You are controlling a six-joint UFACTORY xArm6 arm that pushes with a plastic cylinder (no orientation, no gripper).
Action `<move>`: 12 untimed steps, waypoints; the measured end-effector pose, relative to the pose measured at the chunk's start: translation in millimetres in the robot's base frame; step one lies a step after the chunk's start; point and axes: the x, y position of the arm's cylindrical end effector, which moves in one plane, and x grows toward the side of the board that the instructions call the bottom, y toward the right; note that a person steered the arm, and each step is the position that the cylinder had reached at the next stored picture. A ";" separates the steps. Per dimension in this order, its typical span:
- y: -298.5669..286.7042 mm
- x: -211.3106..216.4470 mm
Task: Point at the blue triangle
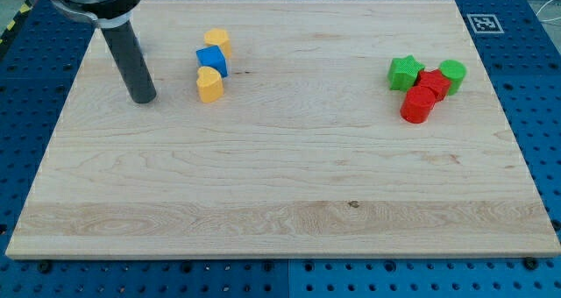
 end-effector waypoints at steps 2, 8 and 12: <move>-3.5 0.0; -7.4 0.1; -60.9 -12.8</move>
